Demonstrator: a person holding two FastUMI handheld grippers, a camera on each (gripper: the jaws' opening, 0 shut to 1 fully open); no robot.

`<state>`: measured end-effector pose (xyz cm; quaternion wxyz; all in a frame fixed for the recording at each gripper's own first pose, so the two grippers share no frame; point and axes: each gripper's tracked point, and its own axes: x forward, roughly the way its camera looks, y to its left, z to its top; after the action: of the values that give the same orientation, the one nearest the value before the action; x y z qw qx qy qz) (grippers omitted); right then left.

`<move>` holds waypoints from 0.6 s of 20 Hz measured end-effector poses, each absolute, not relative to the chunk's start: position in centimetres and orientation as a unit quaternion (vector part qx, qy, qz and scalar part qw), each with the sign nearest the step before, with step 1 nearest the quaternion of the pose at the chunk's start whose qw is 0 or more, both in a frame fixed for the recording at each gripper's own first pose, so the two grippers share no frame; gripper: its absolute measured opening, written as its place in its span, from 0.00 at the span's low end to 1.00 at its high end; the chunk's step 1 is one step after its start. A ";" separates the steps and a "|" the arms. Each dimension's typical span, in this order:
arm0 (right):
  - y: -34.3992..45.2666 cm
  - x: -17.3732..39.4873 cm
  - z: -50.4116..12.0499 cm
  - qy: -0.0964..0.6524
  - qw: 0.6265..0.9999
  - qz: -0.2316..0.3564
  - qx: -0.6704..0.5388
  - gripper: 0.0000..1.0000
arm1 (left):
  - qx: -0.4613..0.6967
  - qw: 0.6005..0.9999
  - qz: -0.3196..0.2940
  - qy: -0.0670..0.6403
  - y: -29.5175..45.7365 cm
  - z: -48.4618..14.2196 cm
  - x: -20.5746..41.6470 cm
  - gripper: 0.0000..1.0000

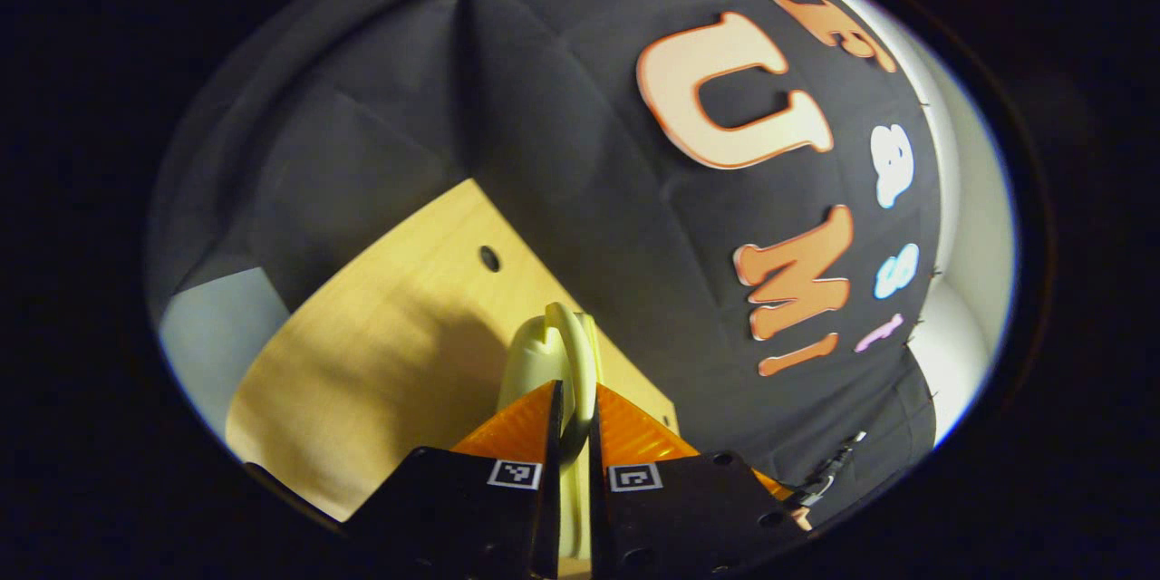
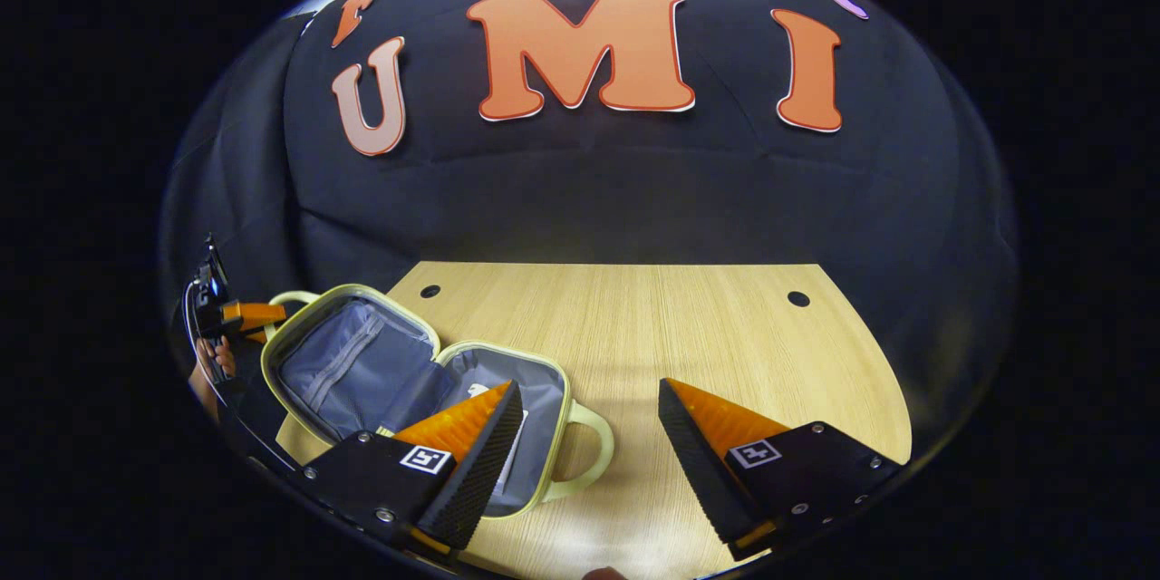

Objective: First open the suitcase, pack the skin care products into it, and then close the suitcase.

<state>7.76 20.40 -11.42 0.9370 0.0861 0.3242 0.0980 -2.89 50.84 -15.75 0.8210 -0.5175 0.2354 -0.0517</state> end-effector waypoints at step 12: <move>17.2 7.9 -10.8 0.287 0.946 0.118 0.094 0.95 | -0.474 0.845 -0.138 0.206 37.8 -5.2 -0.8 0.16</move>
<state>7.95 17.24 -10.77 0.9460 0.0937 0.2872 0.1179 -0.84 37.78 -5.19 0.8451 -0.4736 0.2060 -0.1381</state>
